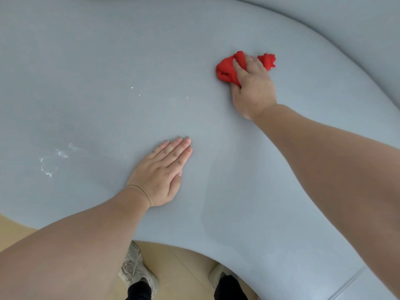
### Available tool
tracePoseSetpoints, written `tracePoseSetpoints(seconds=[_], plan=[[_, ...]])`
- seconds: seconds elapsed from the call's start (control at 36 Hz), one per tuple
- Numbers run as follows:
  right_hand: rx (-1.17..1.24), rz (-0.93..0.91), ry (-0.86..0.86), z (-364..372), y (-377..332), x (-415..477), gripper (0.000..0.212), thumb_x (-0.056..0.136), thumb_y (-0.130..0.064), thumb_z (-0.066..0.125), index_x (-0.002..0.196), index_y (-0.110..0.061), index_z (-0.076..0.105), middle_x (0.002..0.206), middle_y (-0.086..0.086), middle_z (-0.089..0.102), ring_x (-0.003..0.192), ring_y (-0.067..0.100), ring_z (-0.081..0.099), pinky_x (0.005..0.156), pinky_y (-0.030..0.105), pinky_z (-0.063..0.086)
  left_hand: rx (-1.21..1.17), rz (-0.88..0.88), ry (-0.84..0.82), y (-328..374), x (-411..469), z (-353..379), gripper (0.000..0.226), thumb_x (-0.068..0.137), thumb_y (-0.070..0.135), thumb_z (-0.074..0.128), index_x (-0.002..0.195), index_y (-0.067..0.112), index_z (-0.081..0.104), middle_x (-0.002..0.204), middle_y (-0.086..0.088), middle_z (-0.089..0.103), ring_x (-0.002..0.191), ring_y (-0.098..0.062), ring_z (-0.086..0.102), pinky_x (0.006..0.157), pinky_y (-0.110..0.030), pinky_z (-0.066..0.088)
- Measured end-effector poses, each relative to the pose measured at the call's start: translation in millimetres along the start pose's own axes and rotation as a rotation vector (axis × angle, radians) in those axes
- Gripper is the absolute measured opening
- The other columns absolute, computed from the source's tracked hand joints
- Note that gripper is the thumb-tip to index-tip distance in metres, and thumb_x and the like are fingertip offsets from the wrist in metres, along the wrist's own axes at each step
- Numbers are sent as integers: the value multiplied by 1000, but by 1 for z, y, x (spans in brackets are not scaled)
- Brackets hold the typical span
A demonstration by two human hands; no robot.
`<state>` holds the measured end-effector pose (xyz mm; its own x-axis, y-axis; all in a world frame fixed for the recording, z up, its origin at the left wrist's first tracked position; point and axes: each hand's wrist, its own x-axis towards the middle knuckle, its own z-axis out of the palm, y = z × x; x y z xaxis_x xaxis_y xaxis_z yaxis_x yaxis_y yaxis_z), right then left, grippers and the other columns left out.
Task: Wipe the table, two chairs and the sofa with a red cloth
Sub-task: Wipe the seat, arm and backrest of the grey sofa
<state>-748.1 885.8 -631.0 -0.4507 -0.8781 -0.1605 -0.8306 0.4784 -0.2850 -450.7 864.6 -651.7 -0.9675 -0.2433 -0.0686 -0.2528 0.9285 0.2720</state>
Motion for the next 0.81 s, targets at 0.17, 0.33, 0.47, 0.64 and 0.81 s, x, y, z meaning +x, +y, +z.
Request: tracePoseSetpoints(seconds=[0.17,0.33,0.47,0.64,0.81], plan=[[10,-14,10,13,-22,-26,55,95,-19,45,149,-11,34,157,17,23,144,38,19,120,43,10,4,-6,-16,2,-1,-3,57,88,18,31,140,-2,40,149,-16,36,138,-27,31,115,-40,20],[-8,-27,0,18,-37,-44,57,94,-18,45,149,-12,33,158,16,22,145,36,17,120,42,9,-16,-11,-4,3,-1,-8,56,88,18,33,139,-2,42,149,-16,37,138,-26,33,116,-37,17],[-4,-37,-28,22,-51,-65,58,94,-18,45,150,-13,31,159,15,19,146,35,14,120,40,7,-128,-29,51,3,-6,-15,51,87,13,36,134,-6,48,143,-21,44,133,-32,40,114,-39,23],[8,-64,-60,26,-63,-86,60,90,-14,49,148,-10,35,157,18,23,145,38,17,120,43,9,-130,-48,41,-10,-36,-25,49,89,13,35,132,-6,50,140,-20,48,131,-33,42,114,-38,23],[58,-91,-90,36,-82,-120,64,81,-25,33,140,-4,48,149,24,37,138,45,30,116,50,20,-119,-73,28,-21,-77,-30,48,90,12,34,131,-6,50,140,-20,47,132,-30,39,115,-39,23]])
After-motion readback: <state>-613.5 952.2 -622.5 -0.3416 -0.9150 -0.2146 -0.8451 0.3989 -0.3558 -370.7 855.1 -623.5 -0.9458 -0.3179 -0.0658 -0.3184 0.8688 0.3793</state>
